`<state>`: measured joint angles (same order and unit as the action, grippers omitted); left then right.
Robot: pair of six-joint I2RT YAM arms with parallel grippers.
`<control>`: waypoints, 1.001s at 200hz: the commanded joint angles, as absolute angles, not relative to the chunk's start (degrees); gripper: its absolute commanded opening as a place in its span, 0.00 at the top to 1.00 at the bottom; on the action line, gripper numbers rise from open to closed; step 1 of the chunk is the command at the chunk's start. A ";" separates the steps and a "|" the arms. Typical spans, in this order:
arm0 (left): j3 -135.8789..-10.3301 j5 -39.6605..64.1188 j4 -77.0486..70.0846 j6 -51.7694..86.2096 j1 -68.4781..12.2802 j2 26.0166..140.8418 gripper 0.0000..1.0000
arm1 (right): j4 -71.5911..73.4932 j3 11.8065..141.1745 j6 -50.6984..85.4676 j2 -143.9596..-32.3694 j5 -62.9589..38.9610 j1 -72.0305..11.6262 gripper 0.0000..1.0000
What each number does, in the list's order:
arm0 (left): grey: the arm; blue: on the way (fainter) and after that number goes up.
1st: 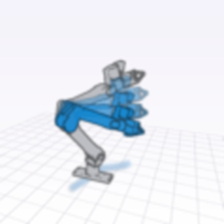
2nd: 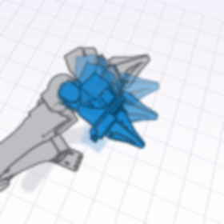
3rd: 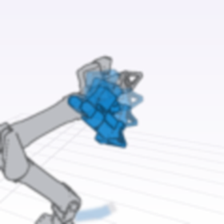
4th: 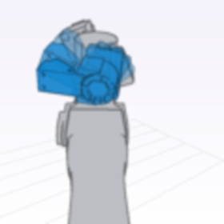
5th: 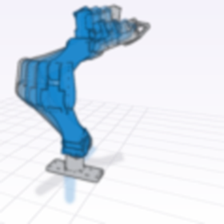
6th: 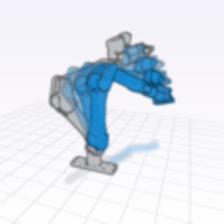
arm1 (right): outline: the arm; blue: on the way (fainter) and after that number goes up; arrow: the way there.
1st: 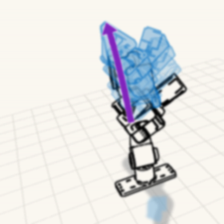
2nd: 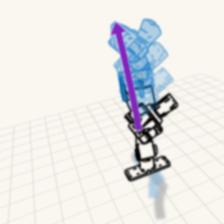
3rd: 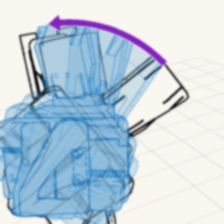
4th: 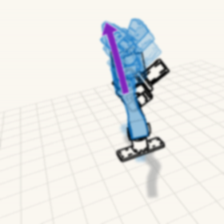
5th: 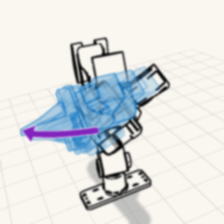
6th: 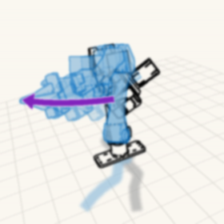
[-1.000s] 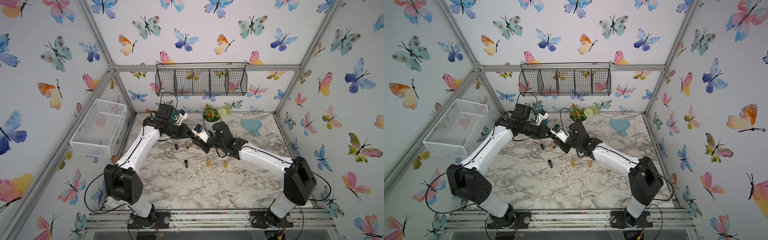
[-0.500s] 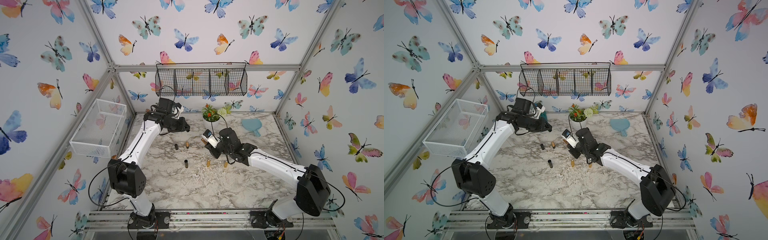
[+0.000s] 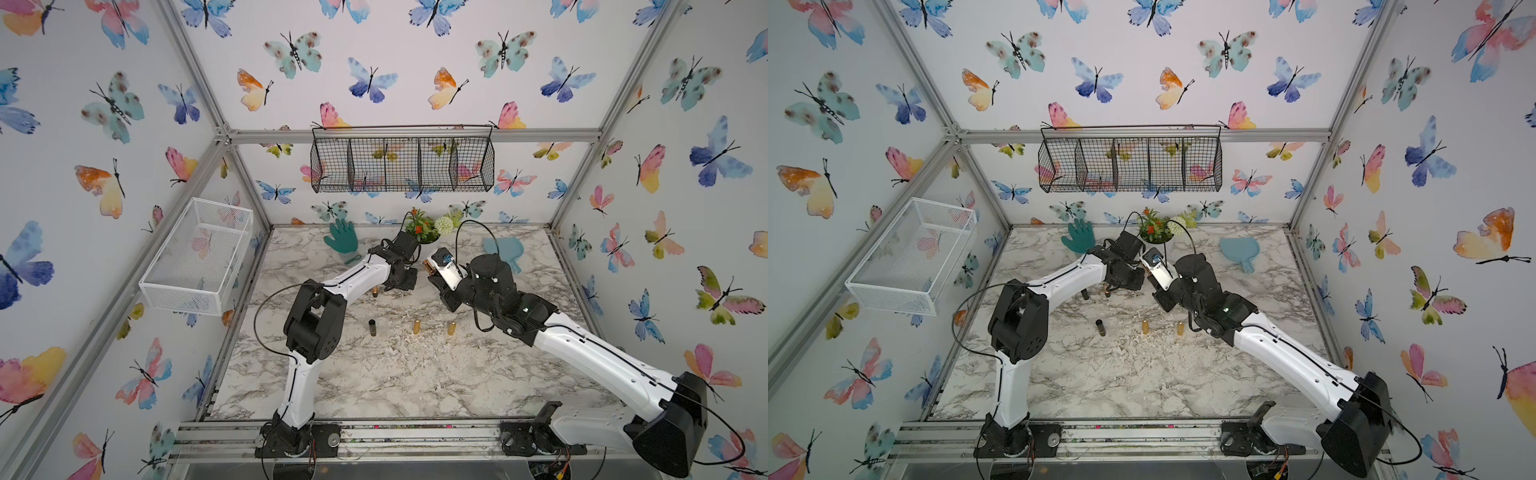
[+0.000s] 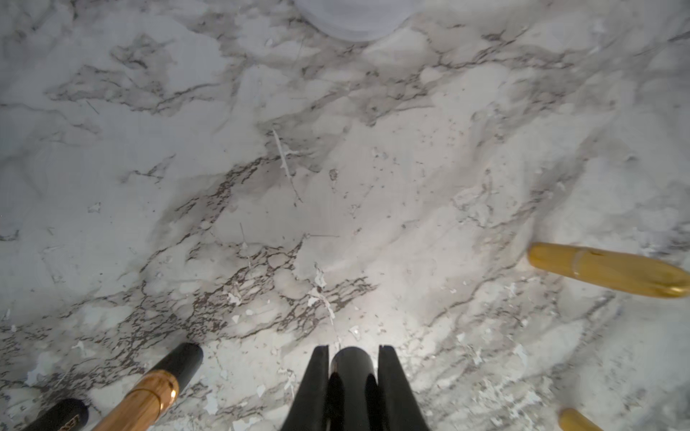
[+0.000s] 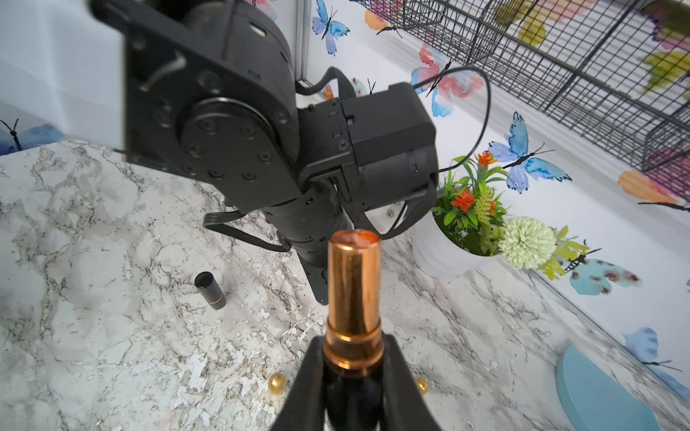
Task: Open the lipstick cap
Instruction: Place the cover at the center of the board.
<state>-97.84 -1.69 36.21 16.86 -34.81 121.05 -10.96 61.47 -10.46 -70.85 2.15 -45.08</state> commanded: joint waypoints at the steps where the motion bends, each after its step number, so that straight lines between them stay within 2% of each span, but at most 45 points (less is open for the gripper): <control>1: -96.24 -4.82 33.68 17.59 -34.38 122.74 0.87 | -12.73 59.93 -9.10 -69.79 3.95 -45.00 0.90; 33: -93.30 -4.64 31.06 17.97 -34.41 123.56 0.87 | -12.22 58.47 -8.62 -69.74 3.78 -45.00 0.90; 55: -92.49 -5.05 30.33 18.00 -34.45 124.13 0.83 | -12.11 58.45 -8.53 -70.14 3.67 -45.00 0.89; 69: -92.08 -5.59 30.07 18.11 -34.45 124.36 0.77 | -11.88 58.42 -8.53 -70.24 3.60 -45.00 0.89; 102: -90.99 -4.53 29.53 18.15 -34.71 124.41 0.71 | -11.78 58.44 -8.44 -70.16 3.78 -45.00 0.89; 147: -91.31 -3.63 29.78 18.25 -34.89 123.08 0.50 | -12.02 58.09 -8.35 -69.91 4.19 -45.00 0.88; 185: -94.54 -1.86 30.61 17.99 -34.72 118.37 0.43 | -12.08 57.74 -8.44 -69.24 4.69 -45.00 0.88; 200: -98.38 1.17 32.96 18.02 -34.42 116.68 0.40 | -11.70 57.31 -8.28 -69.32 4.48 -45.00 0.84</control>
<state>-92.47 -3.33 30.50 18.26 -34.61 122.74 -11.79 58.39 -9.02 -70.48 3.75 -45.08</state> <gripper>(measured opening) 0.580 0.223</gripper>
